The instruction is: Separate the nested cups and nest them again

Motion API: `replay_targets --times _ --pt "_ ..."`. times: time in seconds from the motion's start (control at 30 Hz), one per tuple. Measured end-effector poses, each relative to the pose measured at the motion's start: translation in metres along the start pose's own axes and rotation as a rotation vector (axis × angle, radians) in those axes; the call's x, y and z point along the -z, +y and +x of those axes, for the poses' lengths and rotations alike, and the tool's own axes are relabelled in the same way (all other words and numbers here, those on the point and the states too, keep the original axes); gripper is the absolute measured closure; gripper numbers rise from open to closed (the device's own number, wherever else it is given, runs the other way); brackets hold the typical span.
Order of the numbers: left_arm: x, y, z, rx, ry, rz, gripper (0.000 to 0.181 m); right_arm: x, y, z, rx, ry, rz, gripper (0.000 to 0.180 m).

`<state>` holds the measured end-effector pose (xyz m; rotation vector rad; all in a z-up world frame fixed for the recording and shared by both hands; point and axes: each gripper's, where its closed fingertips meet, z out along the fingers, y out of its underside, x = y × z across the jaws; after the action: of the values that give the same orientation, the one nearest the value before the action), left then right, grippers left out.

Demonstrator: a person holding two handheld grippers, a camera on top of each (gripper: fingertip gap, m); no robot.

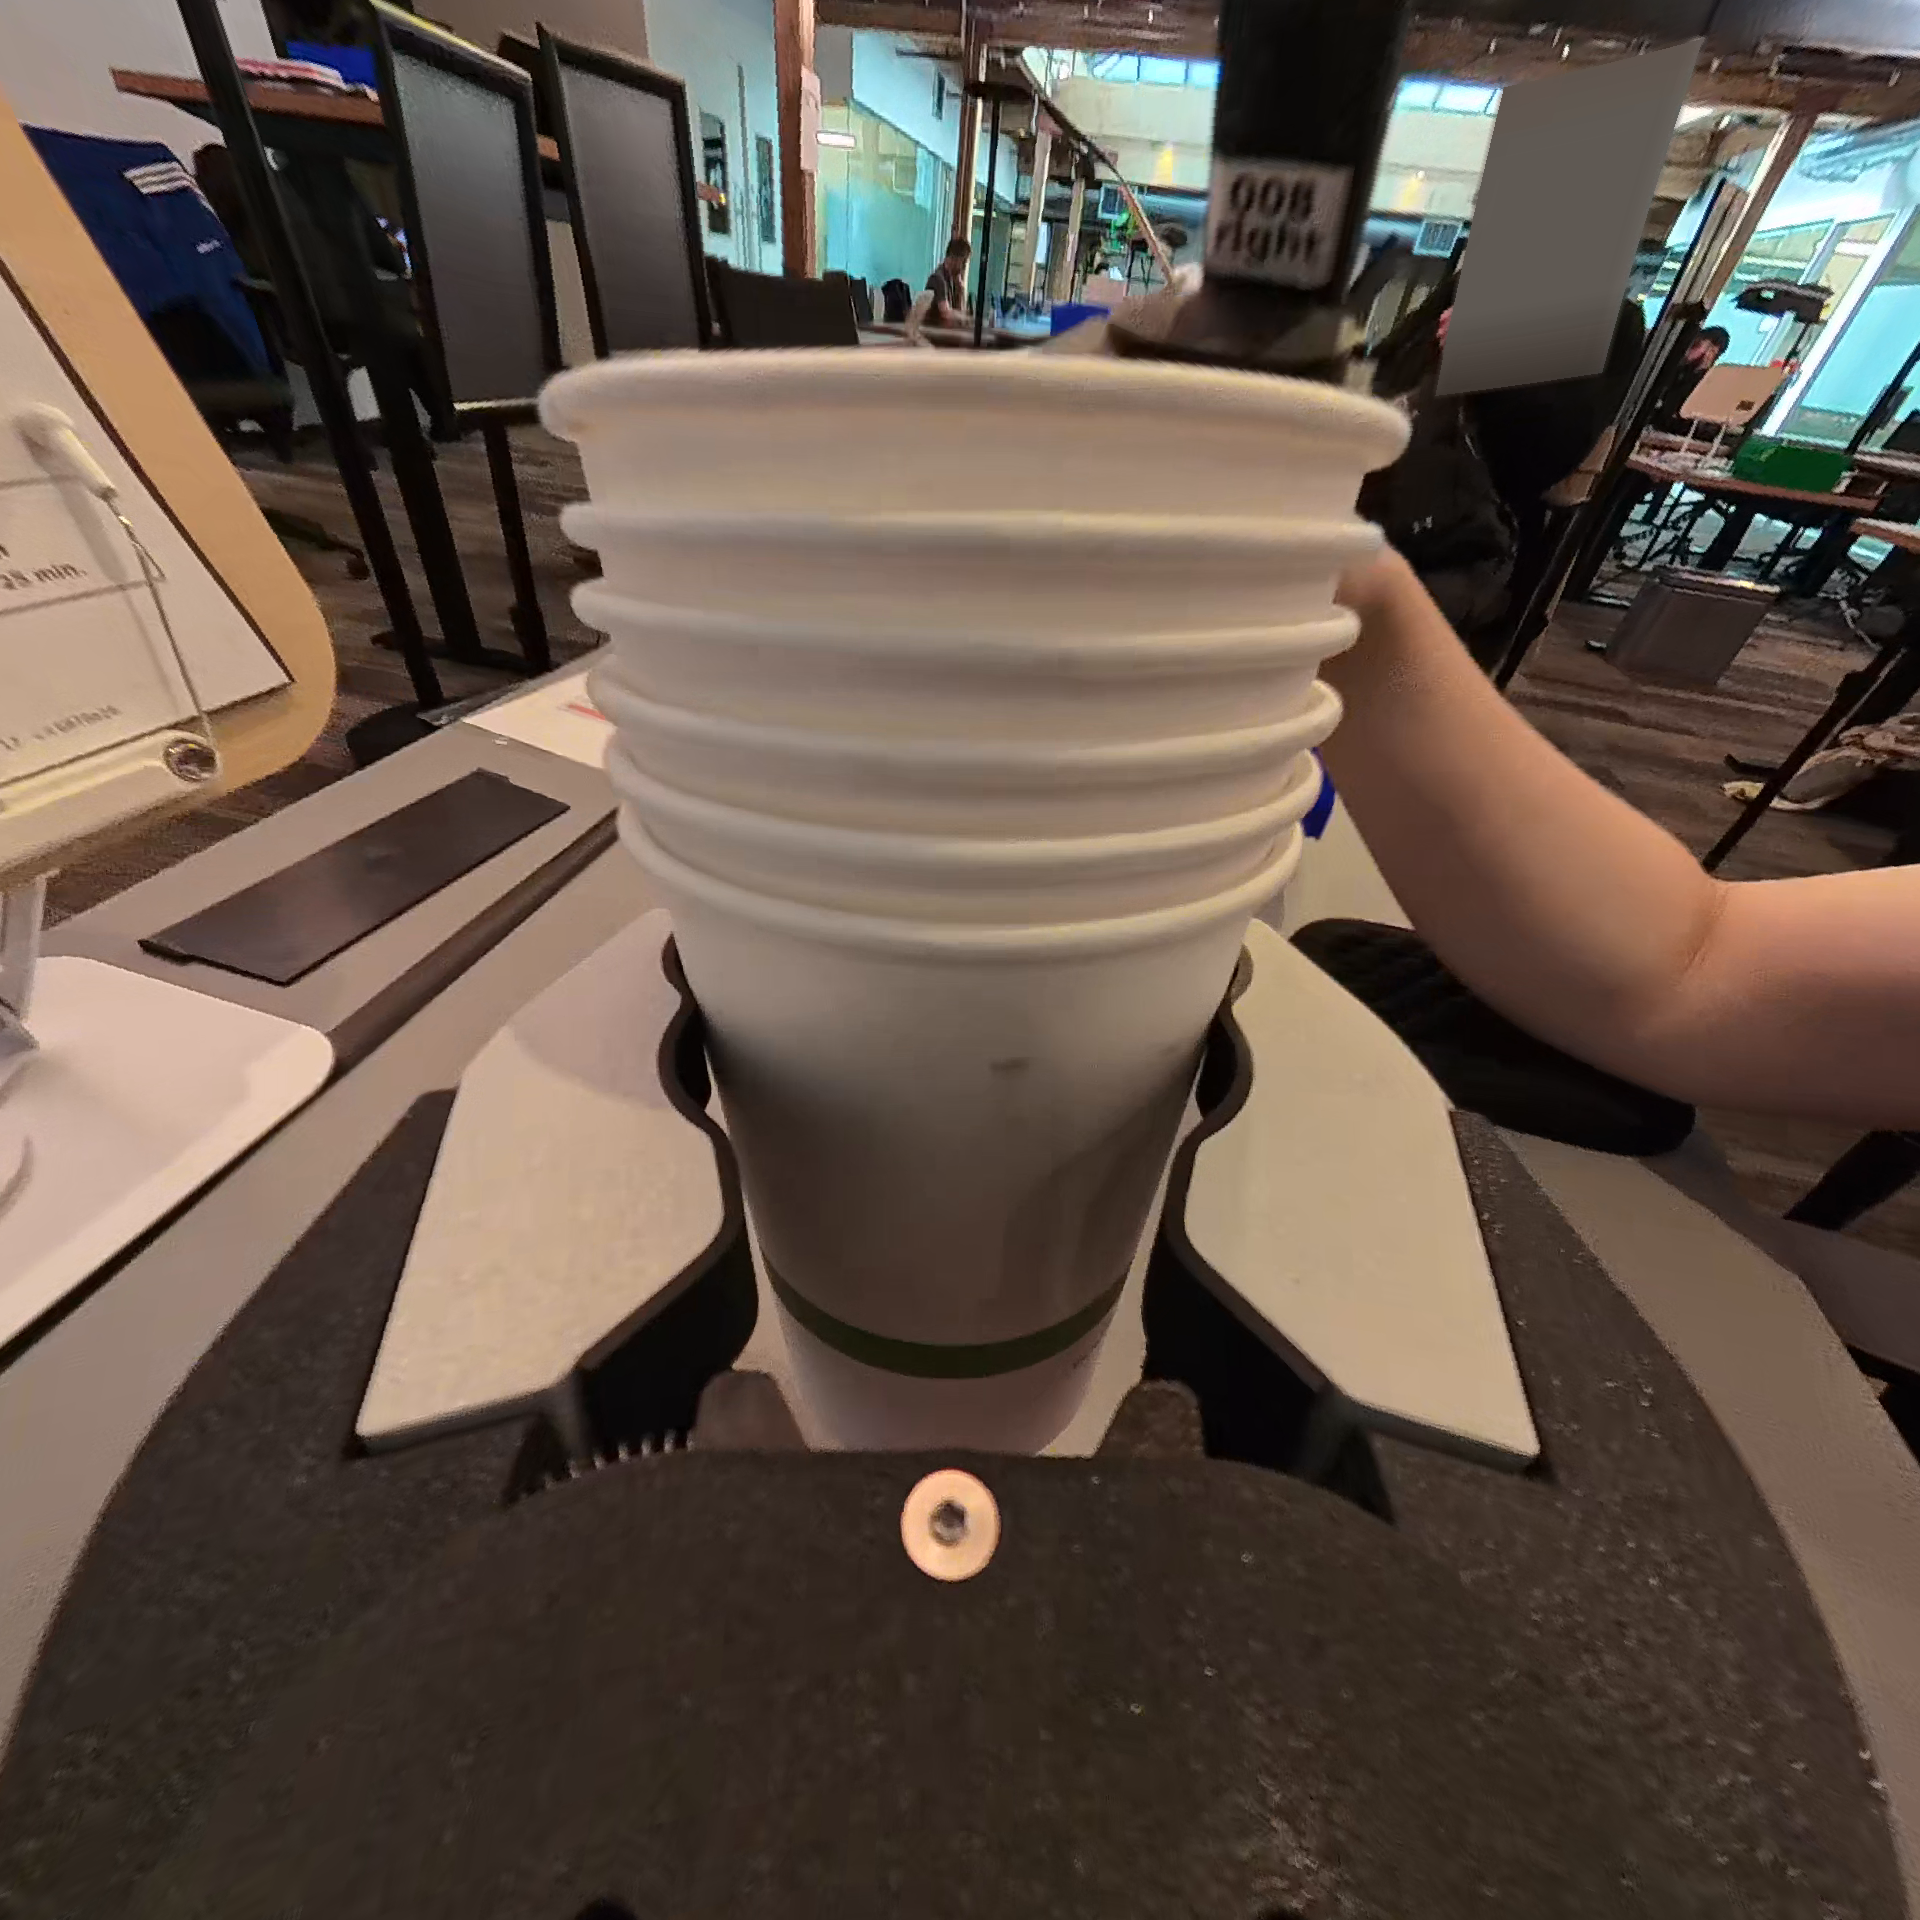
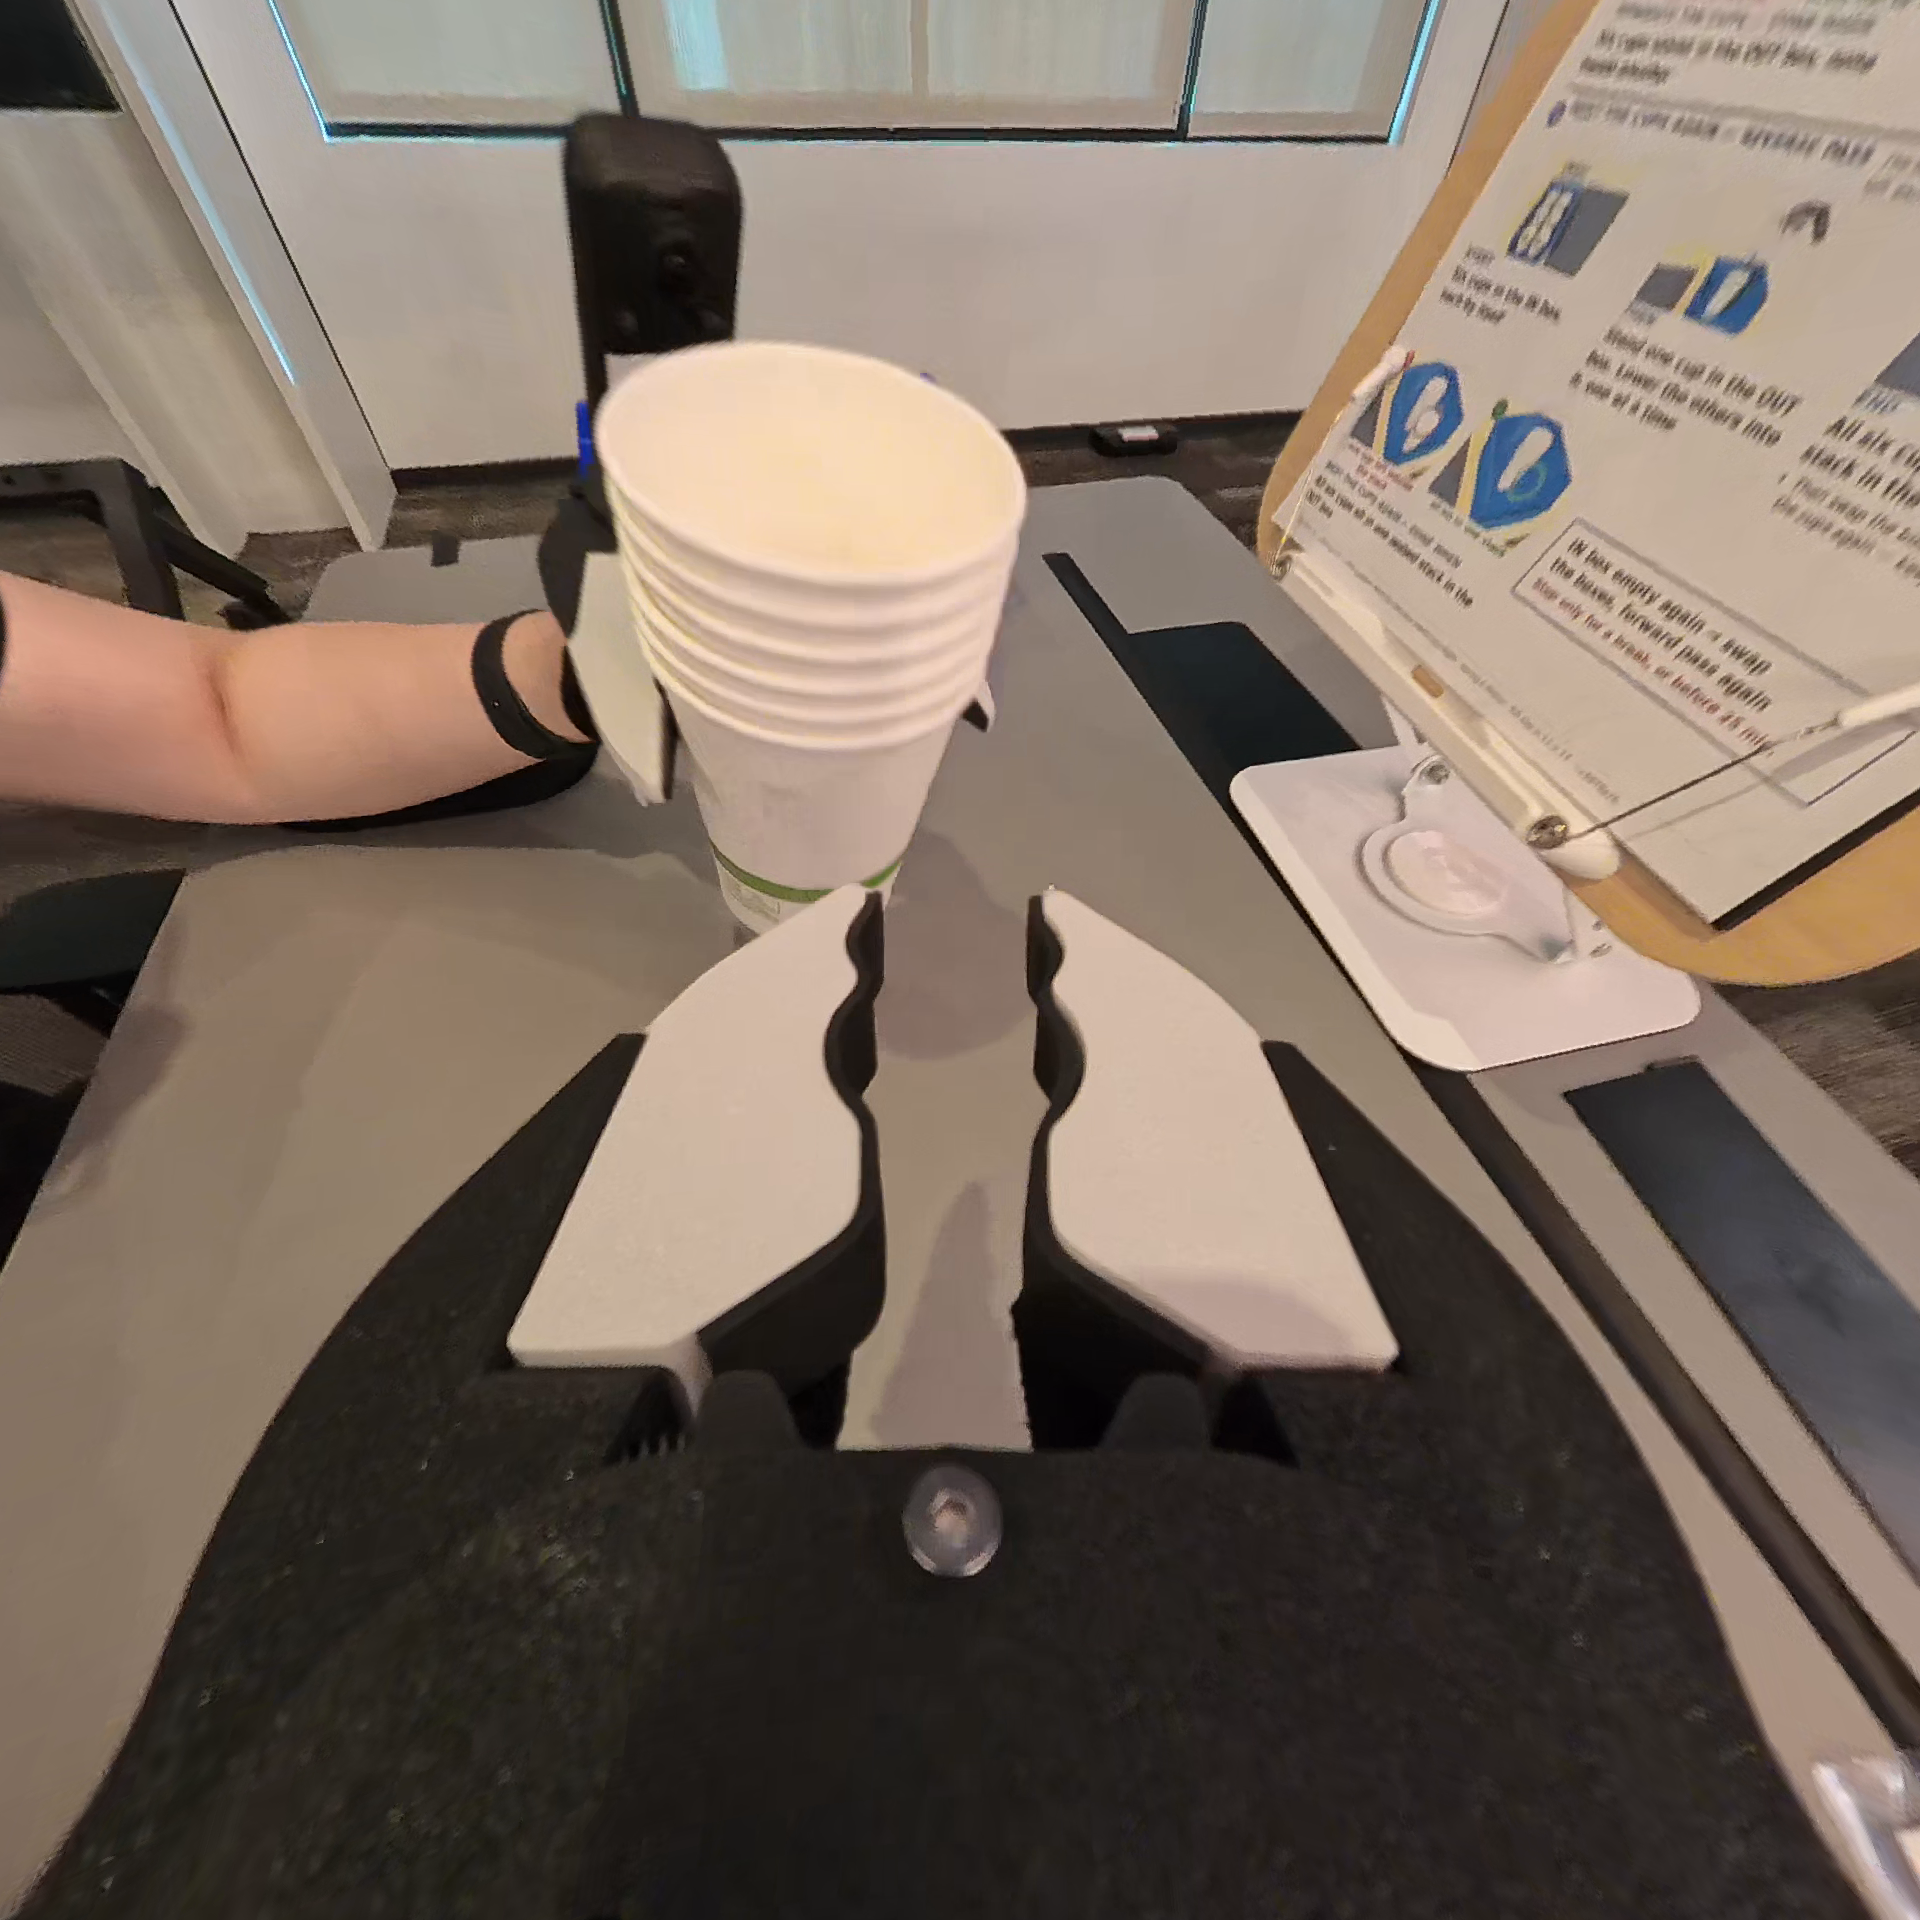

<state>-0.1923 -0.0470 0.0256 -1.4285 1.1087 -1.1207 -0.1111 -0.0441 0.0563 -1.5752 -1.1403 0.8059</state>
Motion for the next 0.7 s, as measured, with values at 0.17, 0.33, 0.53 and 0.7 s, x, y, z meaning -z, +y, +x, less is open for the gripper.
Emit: replay_targets --times 0.17,0.33,0.53,0.7 --pt "-0.008 0.010 0.005 -0.010 0.014 -0.035 0.087 0.015 -0.019 -0.017 0.119 0.033 -0.004 0.160" --pt "-0.011 0.018 0.004 -0.028 -0.002 -0.076 0.087 0.010 -0.025 -0.033 0.160 0.008 -0.034 0.167" --pt "-0.015 0.024 0.008 -0.042 0.007 -0.104 0.087 -0.004 -0.020 -0.045 0.226 -0.005 -0.112 0.170" --pt "-0.021 0.032 0.013 -0.044 0.026 -0.134 0.087 -0.018 -0.022 -0.063 0.236 -0.028 -0.161 0.159"
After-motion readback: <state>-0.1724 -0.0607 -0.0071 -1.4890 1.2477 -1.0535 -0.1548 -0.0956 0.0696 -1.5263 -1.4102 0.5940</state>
